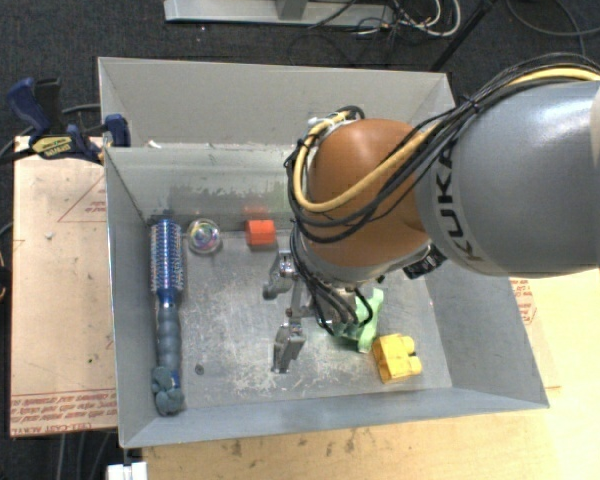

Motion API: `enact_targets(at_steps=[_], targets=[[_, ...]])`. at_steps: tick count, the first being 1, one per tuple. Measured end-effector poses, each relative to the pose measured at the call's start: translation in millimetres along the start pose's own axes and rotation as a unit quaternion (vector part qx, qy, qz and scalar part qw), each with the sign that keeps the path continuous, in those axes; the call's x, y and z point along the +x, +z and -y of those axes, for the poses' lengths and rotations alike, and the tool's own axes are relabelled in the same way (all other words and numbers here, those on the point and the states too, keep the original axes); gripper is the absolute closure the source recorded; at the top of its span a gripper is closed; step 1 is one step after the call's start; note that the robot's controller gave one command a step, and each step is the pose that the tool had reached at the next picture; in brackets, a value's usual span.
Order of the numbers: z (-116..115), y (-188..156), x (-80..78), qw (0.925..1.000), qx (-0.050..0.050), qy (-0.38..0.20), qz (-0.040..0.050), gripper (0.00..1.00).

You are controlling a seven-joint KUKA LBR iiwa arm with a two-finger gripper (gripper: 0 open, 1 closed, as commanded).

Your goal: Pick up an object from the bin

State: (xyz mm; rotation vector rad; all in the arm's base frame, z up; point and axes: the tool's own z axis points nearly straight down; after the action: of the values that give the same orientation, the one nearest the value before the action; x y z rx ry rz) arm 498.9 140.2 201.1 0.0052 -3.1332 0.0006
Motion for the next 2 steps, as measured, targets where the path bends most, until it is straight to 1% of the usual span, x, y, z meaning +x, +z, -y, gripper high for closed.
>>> enact_targets(at_steps=[1,2], targets=[[99.8,59.9,2.9,0.9992,0.002,-0.041,0.0011,0.00],[83.8,127.1,-59.3,0.9732,0.001,-0.230,0.0059,0.00]])
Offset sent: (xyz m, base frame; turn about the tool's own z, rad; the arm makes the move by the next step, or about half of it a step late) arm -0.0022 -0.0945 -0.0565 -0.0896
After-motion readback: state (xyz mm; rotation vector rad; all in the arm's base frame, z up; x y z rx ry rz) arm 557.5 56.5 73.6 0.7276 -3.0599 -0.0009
